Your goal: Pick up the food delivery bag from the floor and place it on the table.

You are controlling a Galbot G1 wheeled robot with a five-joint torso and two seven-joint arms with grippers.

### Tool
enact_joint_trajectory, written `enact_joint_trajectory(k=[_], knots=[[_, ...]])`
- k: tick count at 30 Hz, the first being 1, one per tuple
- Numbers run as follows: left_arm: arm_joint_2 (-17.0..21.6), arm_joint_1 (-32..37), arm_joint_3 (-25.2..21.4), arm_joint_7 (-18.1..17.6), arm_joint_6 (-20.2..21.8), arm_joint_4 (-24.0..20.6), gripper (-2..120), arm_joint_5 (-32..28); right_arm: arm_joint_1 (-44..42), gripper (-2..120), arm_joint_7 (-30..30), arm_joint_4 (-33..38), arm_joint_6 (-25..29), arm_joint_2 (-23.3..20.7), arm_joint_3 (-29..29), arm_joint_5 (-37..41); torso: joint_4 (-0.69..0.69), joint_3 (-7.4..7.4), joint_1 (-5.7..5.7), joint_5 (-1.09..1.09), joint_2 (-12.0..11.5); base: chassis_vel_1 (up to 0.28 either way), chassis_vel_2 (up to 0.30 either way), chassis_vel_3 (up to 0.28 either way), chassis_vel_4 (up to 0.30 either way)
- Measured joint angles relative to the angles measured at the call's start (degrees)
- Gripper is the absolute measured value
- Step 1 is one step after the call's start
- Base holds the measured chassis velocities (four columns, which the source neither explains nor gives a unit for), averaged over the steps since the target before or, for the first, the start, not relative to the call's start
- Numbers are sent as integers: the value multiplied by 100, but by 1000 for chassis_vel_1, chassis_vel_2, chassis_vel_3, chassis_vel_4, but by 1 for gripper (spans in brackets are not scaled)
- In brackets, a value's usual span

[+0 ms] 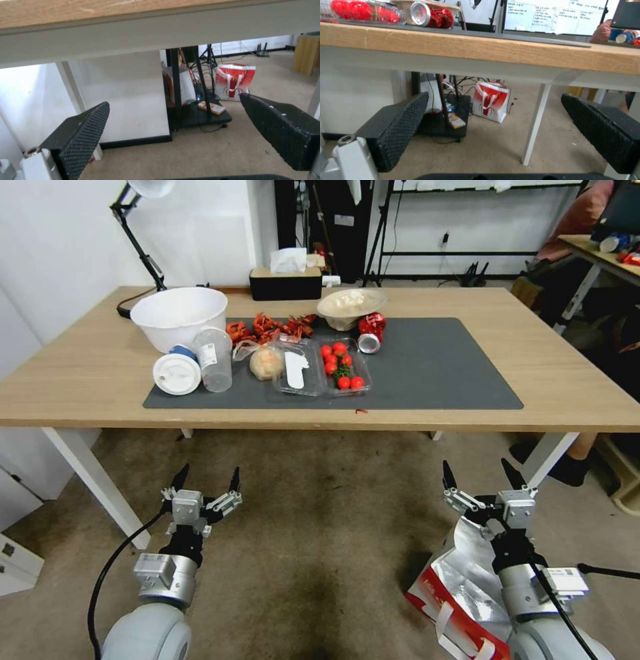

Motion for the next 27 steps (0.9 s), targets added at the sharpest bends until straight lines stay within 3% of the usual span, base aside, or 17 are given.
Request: enact_joint_trajectory(k=[27], knots=[[-9,-2,10,29,14,-2,97,6,46,100,-43,44,-1,23,-10,33,0,-450,-275,0,-725,0,0,0,0]])
